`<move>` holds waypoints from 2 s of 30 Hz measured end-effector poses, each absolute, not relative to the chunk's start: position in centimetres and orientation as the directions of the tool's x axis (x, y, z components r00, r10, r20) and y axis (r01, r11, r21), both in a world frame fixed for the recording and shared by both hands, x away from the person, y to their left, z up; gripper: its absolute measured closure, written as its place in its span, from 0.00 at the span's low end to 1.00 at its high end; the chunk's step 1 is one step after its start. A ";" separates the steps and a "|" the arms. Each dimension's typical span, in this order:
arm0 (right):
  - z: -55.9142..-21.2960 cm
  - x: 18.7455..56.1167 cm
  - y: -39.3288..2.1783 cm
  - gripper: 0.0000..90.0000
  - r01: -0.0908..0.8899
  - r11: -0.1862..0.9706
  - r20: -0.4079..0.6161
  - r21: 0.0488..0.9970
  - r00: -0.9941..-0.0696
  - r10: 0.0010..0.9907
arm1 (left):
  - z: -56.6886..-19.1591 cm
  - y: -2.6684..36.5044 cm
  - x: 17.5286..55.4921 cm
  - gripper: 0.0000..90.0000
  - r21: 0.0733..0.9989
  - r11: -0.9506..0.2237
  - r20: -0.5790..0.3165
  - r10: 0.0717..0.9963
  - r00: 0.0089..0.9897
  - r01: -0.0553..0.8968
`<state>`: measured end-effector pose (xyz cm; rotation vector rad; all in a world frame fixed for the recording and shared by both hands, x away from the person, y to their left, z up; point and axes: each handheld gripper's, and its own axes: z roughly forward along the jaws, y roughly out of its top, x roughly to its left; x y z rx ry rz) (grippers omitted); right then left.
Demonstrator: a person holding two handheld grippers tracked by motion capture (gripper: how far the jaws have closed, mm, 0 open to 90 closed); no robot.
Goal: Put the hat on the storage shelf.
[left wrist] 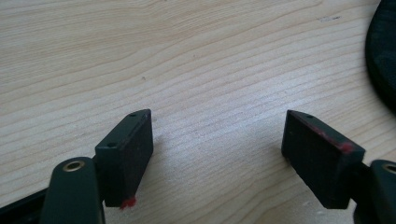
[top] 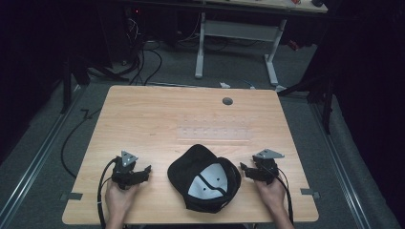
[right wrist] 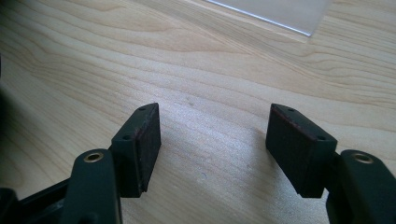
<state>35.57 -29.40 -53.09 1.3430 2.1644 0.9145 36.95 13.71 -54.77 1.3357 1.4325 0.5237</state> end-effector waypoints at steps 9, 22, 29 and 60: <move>-53.1 35.6 -29.4 0.40 0.614 0.313 -0.018 0.724 -0.437 0.899 | -54.8 13.7 36.9 0.28 0.854 0.278 -0.389 0.902 0.186 0.439; -53.1 35.5 -29.3 0.38 0.618 0.307 -0.018 0.724 -0.428 0.904 | -54.8 13.7 36.9 0.28 0.853 0.283 -0.392 0.902 0.180 0.439; -53.1 35.5 -29.3 0.33 0.612 0.330 -0.023 0.719 -0.454 0.891 | -54.8 13.7 36.9 0.28 0.853 0.283 -0.392 0.902 0.180 0.438; -50.5 33.1 -30.8 0.48 0.567 0.177 0.125 0.804 -0.452 0.883 | -54.8 13.7 36.9 0.28 0.853 0.283 -0.391 0.903 0.179 0.438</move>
